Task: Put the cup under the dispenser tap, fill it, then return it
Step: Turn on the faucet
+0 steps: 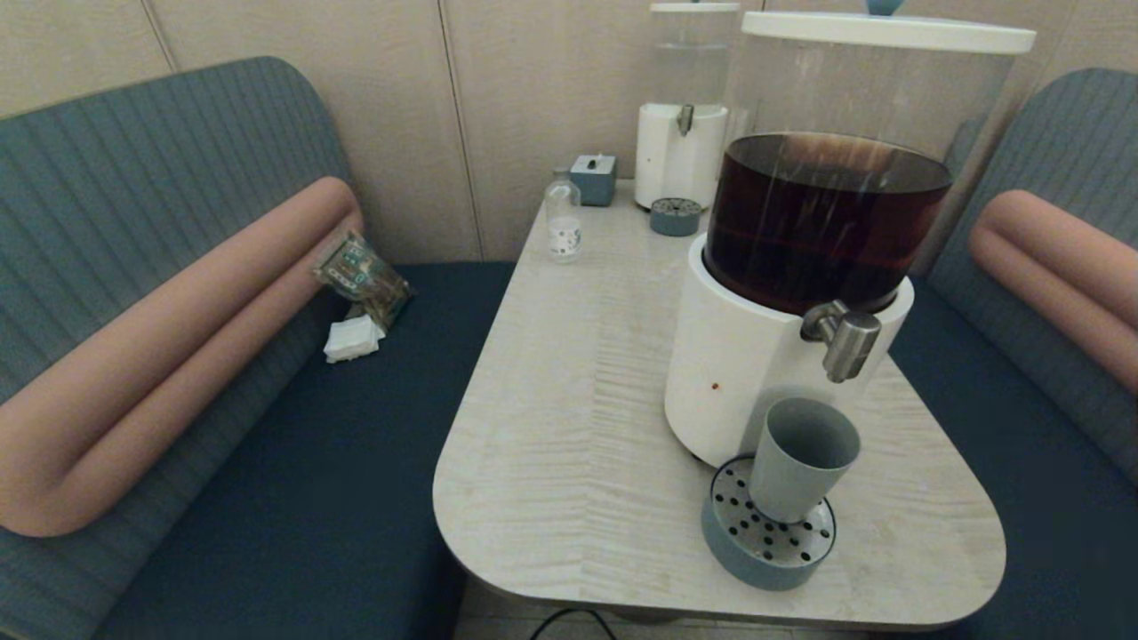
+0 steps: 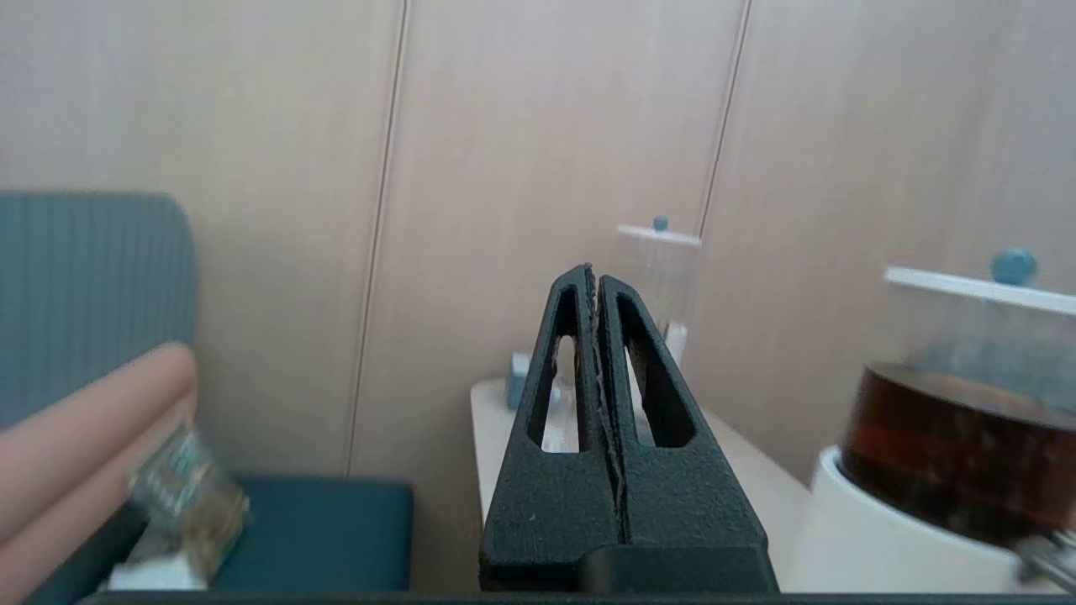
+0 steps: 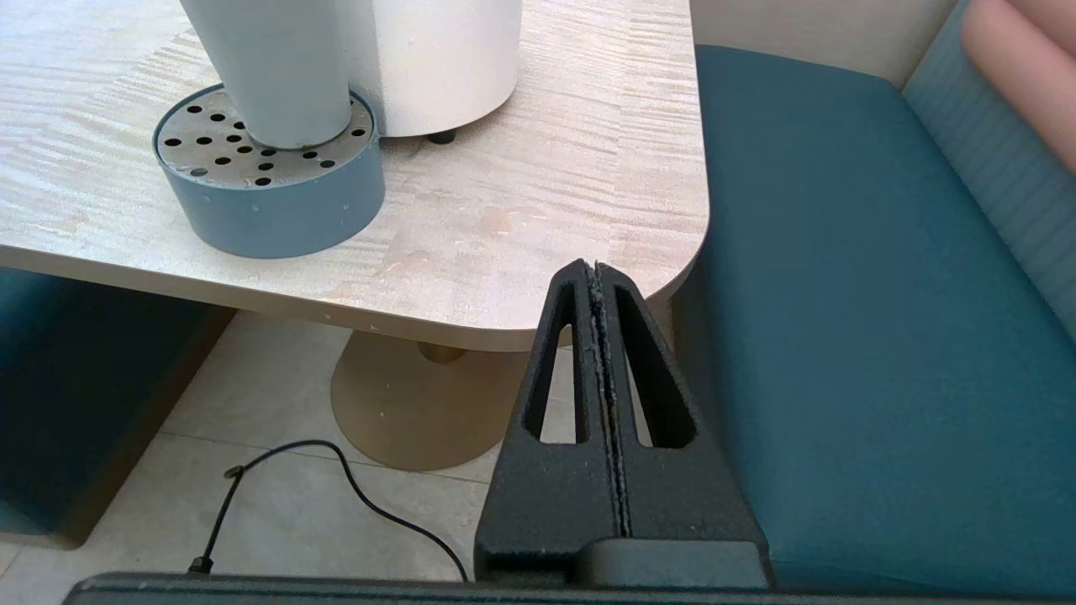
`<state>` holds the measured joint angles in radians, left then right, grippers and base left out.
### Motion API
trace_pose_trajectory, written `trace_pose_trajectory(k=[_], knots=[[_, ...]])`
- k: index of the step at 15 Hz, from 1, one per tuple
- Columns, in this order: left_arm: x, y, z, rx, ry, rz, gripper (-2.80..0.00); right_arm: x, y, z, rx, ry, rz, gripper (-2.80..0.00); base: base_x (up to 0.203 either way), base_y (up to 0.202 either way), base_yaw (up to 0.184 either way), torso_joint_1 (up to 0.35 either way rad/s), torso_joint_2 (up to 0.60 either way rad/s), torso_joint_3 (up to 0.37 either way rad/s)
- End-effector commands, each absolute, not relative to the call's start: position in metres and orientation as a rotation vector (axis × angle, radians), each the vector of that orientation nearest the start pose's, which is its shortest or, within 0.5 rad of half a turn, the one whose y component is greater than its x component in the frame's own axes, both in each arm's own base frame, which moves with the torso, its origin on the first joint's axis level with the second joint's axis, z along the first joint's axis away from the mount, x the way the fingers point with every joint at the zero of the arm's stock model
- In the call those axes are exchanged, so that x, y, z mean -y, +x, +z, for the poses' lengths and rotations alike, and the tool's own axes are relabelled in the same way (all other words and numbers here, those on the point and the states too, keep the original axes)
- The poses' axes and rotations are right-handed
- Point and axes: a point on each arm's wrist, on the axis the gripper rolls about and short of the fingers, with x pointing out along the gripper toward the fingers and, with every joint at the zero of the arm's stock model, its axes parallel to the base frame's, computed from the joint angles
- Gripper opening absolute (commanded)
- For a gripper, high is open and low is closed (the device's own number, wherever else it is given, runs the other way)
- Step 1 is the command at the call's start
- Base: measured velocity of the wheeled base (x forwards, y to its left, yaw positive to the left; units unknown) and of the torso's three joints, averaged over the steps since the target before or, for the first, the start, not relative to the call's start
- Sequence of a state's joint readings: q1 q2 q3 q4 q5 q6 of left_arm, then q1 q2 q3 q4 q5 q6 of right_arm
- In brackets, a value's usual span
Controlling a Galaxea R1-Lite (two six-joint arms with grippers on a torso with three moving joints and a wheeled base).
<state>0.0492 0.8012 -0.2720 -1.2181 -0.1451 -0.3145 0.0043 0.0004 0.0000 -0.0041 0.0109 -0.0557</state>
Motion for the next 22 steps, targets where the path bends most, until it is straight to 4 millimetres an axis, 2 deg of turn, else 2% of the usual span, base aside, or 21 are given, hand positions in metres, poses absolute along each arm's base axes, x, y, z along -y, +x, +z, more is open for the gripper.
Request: trace_pose_trajectory(k=[1, 3, 9, 14, 19, 21, 22], knots=[[0.002, 0.028, 0.261, 0.681, -0.233, -0.203, -2.80, 0.000, -0.023, 0.076, 0.005, -0.057, 0.015, -2.80, 0.000, 0.000, 0.000, 0.000, 0.00, 0.000], [0.003, 0.018, 0.262, 0.666, -0.235, -0.215, -2.80, 0.000, -0.023, 0.076, 0.004, -0.057, 0.015, -2.80, 0.000, 0.000, 0.000, 0.000, 0.00, 0.000], [0.005, -0.017, 0.246, 0.591, -0.241, -0.264, -2.80, 0.000, -0.023, 0.076, 0.004, -0.057, 0.015, -2.80, 0.000, 0.000, 0.000, 0.000, 0.00, 0.000], [0.006, -0.044, 0.240, 0.602, -0.252, -0.288, -2.80, 0.000, -0.023, 0.076, 0.005, -0.057, 0.015, -2.80, 0.000, 0.000, 0.000, 0.000, 0.00, 0.000], [0.007, -0.092, 0.240, 0.695, -0.217, -0.334, -2.80, 0.000, -0.023, 0.076, 0.005, -0.057, 0.015, -2.80, 0.000, 0.000, 0.000, 0.000, 0.00, 0.000], [0.007, -0.103, 0.226, 0.677, -0.189, -0.320, -2.80, 0.000, -0.023, 0.076, 0.005, -0.057, 0.015, -2.80, 0.000, 0.000, 0.000, 0.000, 0.00, 0.000], [0.007, -0.103, 0.216, 0.637, -0.153, -0.299, -2.80, 0.000, -0.023, 0.076, 0.005, -0.057, 0.015, -2.80, 0.000, 0.000, 0.000, 0.000, 0.00, 0.000]])
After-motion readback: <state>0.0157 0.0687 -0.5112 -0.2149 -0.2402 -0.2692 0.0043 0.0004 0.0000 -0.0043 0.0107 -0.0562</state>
